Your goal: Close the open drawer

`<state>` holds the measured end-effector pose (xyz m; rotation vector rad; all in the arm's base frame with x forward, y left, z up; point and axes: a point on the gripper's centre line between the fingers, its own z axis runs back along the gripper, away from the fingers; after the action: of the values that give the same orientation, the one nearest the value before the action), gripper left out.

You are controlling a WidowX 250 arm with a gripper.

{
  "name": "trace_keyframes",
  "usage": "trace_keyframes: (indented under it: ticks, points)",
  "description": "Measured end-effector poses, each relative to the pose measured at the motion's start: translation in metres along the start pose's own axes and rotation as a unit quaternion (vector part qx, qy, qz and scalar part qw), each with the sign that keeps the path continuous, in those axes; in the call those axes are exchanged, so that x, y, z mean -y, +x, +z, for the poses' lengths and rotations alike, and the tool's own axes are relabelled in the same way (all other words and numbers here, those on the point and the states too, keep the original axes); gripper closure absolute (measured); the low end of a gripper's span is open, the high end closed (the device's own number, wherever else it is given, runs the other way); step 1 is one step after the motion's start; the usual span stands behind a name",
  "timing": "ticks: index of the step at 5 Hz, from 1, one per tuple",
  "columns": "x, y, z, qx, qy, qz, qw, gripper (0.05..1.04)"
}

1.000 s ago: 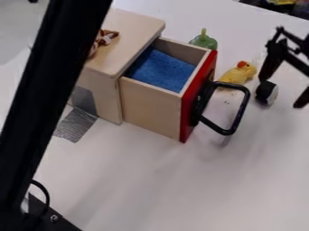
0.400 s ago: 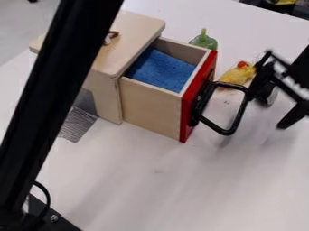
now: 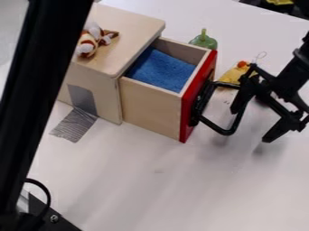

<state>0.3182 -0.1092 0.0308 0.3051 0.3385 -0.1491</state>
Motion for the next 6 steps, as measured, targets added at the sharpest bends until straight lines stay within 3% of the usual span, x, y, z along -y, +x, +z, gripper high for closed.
trace_keyframes:
  ticks: [2,3,4,5,6]
  points:
    - [-0.004,0.004,-0.009,0.005,-0.018,0.007,0.9998,0.133]
    - [-0.010,0.007,-0.014,0.007,-0.032,0.018,0.9993,0.412]
    - [-0.019,0.001,-0.026,-0.011,-0.034,0.028,0.9989,0.708]
    - [-0.032,-0.010,-0.022,-0.009,-0.042,0.045,0.9981,0.882]
    - [-0.048,-0.023,-0.026,-0.016,-0.050,0.071,0.9961,0.937]
